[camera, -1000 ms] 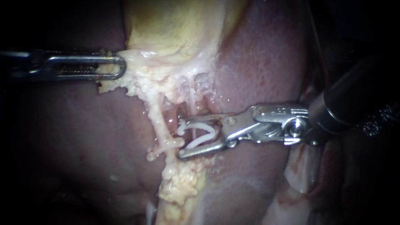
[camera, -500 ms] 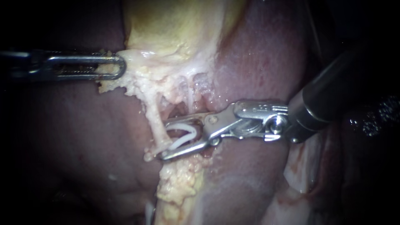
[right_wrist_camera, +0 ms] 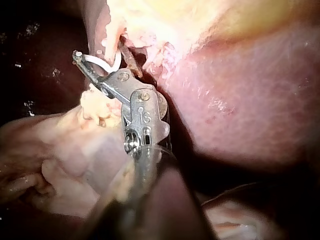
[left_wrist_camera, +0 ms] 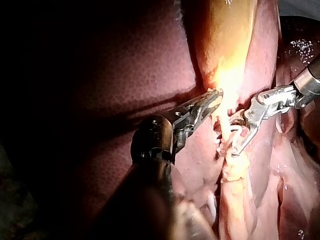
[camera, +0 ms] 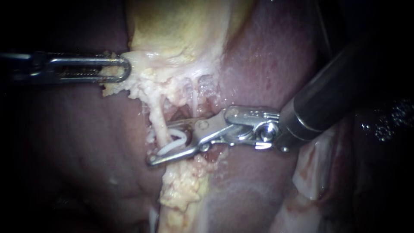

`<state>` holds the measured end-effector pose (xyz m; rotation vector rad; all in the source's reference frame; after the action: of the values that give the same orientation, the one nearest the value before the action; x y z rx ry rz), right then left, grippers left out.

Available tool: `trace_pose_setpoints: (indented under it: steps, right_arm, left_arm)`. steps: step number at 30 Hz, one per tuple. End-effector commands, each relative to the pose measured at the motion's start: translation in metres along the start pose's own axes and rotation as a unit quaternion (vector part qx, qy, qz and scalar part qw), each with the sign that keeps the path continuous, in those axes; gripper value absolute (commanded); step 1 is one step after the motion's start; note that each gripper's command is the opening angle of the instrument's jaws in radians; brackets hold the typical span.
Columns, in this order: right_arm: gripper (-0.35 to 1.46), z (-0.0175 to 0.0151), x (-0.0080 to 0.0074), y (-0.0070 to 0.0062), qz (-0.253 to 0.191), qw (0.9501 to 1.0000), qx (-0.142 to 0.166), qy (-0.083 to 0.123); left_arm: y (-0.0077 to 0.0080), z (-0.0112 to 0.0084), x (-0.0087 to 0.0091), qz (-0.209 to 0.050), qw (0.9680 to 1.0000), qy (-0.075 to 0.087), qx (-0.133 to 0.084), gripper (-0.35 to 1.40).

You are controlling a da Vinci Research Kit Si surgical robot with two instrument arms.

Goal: Clipping second clip left tube

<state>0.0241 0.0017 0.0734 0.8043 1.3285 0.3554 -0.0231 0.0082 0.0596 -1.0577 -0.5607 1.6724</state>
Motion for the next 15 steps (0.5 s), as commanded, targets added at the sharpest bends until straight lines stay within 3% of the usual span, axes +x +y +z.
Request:
trace_pose_setpoints:
  steps: [1, 7, 15]
  right_arm:
    - [0.48, 0.0001, 0.0000, -0.0001, -0.001, 1.0000, 0.004, 0.000]
    - [0.45, 0.0004, 0.0002, -0.0017, 0.013, 0.9982, 0.059, -0.006]
    - [0.45, 0.0010, 0.0005, -0.0046, 0.005, 0.9965, 0.083, -0.010]
  left_arm:
    - [0.0000, 0.0000, 0.0000, 0.000, 1.0000, 0.000, 0.000, -0.35]
    - [0.0000, 0.0000, 0.0000, 0.000, 1.0000, 0.000, 0.000, -0.35]
    - [-0.0001, 0.0000, 0.0000, 0.000, 1.0000, 0.000, 0.000, -0.35]
